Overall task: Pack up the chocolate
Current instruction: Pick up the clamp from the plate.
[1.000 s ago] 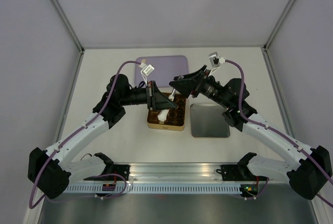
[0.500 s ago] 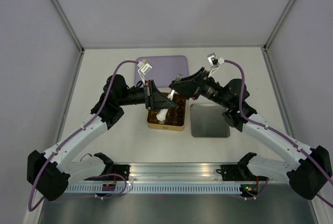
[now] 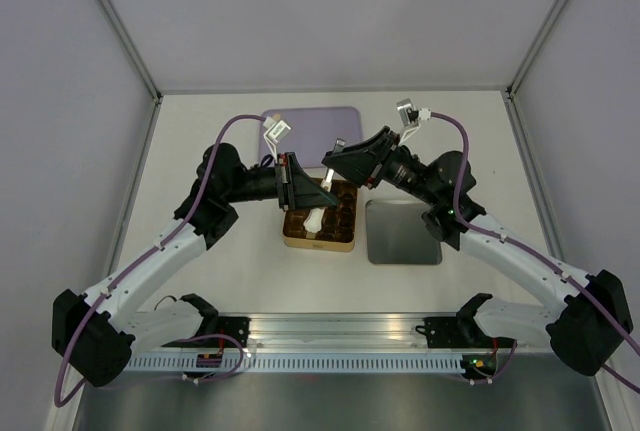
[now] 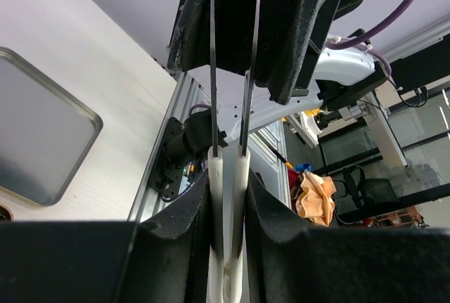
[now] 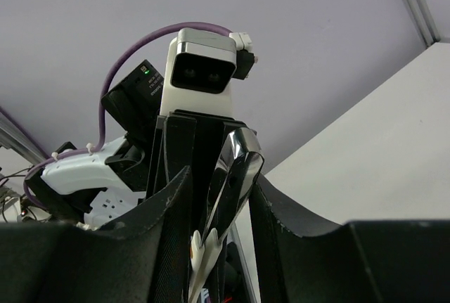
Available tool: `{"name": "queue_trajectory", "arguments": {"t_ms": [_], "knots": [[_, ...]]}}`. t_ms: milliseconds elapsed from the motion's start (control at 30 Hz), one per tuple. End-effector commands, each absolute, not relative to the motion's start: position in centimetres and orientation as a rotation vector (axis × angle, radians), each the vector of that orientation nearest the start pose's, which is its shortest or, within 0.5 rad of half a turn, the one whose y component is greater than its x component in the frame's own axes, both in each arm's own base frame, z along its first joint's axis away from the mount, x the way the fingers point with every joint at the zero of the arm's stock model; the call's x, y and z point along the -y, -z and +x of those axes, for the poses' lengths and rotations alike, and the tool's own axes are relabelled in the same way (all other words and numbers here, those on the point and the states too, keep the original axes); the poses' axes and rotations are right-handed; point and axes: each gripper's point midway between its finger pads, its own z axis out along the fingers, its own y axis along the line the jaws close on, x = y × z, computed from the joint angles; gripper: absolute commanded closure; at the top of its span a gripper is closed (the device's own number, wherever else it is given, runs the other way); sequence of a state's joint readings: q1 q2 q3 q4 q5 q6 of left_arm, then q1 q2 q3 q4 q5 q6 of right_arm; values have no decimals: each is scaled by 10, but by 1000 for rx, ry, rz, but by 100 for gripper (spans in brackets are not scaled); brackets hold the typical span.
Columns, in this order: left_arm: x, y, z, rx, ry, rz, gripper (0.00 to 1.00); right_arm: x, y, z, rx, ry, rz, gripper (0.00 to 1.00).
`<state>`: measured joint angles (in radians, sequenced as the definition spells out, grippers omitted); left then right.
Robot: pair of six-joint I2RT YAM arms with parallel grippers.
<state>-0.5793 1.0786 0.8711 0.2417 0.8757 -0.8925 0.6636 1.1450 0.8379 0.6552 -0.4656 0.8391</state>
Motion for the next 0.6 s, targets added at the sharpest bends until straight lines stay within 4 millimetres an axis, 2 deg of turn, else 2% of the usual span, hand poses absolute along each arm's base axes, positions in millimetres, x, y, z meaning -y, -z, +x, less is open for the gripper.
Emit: {"name": "queue_trajectory", "arguments": {"t_ms": [0, 100, 233, 400, 500, 533, 567], "knots": [[298, -348, 170, -1781, 1798, 523, 75, -315, -416, 212, -1226, -1644, -402, 59], [297, -348, 170, -1782, 1795, 516, 75, -316, -419, 211, -1213, -1674, -406, 61], [297, -348, 170, -1784, 1789, 515, 75, -320, -416, 211, -1223, -1690, -417, 68], [296, -349, 170, -1781, 1778, 516, 74, -320, -413, 212, -1233, -1678, -416, 71], [295, -347, 172, -1789, 1749, 500, 61, -319, -411, 218, -1255, -1639, -396, 74], [294, -347, 173, -1790, 1739, 494, 47, -319, -407, 221, -1275, -1616, -393, 76], [293, -346, 175, -1796, 1720, 481, 39, -317, -408, 225, -1281, -1594, -372, 77]]}}
